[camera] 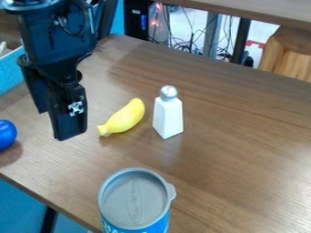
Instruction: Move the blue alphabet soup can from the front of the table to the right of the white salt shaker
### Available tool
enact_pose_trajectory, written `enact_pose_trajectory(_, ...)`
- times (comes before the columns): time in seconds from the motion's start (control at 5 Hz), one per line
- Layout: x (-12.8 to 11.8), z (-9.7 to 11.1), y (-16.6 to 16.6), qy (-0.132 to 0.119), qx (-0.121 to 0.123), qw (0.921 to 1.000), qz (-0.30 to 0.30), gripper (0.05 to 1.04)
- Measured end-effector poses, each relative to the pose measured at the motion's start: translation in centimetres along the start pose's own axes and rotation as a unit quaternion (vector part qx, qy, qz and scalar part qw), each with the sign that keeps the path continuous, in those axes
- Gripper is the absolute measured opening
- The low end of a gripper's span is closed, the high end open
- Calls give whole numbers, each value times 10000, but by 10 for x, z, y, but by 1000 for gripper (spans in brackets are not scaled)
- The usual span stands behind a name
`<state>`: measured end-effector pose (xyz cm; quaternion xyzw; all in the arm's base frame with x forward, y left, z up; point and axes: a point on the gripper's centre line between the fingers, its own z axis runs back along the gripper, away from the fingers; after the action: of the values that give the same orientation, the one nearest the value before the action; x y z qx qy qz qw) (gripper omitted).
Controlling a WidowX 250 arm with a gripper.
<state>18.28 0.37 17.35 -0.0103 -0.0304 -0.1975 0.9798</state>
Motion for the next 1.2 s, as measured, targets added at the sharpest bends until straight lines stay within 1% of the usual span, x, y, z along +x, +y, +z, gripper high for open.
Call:
enact_pose_trajectory(0.2, -3, -4, -1, 73, -43, 10000, 4, 1001)
enact_pose_trajectory(0.4, -14, -11, -14, 56, -271, 9996, -5, 1001)
enact_pose_trajectory(0.6, -27, -10, -31, 49, -265, 9995, -165, 1001)
enact_pose_trajectory(0.8, -40, -12, -39, 235, -325, 9991, -135, 1001)
enact_pose_trajectory(1.0, -47, -31, -56, 878, -536, 9943, -272, 1001)
enact_pose_trajectory(1.2, -47, -54, -75, 1327, -827, 9868, -413, 1001)
